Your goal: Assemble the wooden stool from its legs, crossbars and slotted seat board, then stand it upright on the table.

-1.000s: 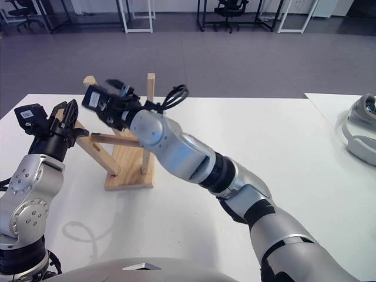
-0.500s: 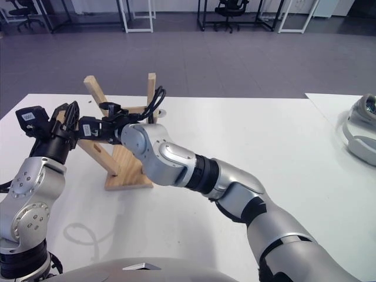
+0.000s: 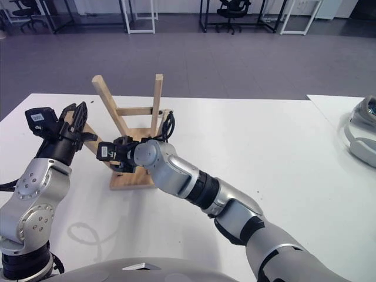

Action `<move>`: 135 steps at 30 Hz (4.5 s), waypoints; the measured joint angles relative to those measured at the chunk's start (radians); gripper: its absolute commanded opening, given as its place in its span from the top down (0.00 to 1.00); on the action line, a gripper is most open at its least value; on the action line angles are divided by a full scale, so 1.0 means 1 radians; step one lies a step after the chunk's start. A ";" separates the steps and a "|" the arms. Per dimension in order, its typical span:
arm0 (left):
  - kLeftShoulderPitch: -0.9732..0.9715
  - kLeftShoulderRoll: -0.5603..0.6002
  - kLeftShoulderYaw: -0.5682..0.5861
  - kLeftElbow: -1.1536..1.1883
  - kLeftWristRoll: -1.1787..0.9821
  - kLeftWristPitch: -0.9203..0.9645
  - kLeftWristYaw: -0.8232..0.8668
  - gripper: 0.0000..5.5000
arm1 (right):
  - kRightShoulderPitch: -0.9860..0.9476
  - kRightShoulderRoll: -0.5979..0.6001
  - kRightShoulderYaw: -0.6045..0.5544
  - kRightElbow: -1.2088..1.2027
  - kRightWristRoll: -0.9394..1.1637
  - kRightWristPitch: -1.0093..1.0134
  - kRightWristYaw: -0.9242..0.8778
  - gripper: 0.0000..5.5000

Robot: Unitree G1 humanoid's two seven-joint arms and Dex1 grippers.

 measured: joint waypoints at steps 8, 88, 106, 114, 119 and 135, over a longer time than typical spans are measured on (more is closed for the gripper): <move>-0.023 -0.079 -0.078 -0.016 0.009 0.079 0.045 0.65 | 0.090 -0.019 0.003 -0.069 -0.052 -0.003 -0.039 0.38; -0.254 0.078 -0.076 0.400 0.008 -0.332 -0.529 0.25 | 0.319 -0.164 -1.001 -0.230 0.704 -0.095 -0.078 0.38; -0.262 0.088 -0.108 0.529 0.085 -0.526 -0.596 0.25 | 0.274 -0.279 -0.866 -0.078 0.666 -0.323 -0.054 0.38; -0.366 0.143 0.150 0.483 -0.145 -0.354 -0.563 0.25 | 0.175 -0.244 -1.134 0.018 0.908 -0.274 -0.115 0.38; -0.213 0.217 0.301 0.598 -0.124 -0.354 -0.606 0.25 | 0.182 -0.274 -0.932 0.314 0.661 -0.431 0.003 0.38; 0.299 0.462 0.028 0.717 0.339 -0.460 -0.949 0.25 | 0.669 -0.351 -0.503 0.014 0.463 -0.467 0.387 0.38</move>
